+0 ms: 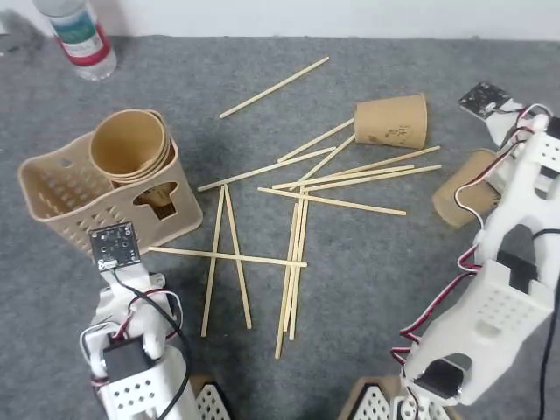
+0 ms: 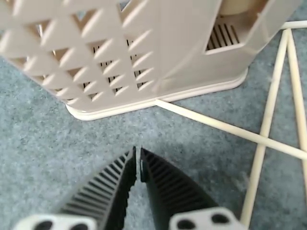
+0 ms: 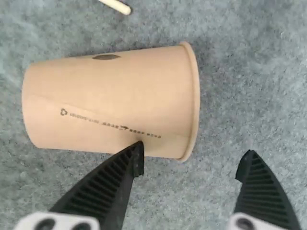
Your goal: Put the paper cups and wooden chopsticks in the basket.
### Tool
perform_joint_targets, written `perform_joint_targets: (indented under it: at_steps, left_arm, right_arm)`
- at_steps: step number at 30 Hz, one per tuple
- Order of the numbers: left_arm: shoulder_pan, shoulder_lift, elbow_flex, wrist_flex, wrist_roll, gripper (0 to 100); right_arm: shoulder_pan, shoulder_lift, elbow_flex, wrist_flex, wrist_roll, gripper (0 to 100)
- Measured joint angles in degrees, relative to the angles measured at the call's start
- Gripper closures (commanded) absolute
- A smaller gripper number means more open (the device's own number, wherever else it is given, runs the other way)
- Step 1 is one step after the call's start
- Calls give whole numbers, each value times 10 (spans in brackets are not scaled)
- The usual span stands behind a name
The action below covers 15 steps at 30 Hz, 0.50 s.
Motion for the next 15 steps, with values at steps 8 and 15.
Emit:
perform_joint_targets:
  at_steps: [8, 15]
  left_arm:
    - [0, 0, 0, 0, 0, 983]
    - [0, 0, 0, 0, 0, 983]
  right_arm:
    - [-1, 31, -18, -8, 7, 974]
    - [2, 31, -18, -14, 9, 991]
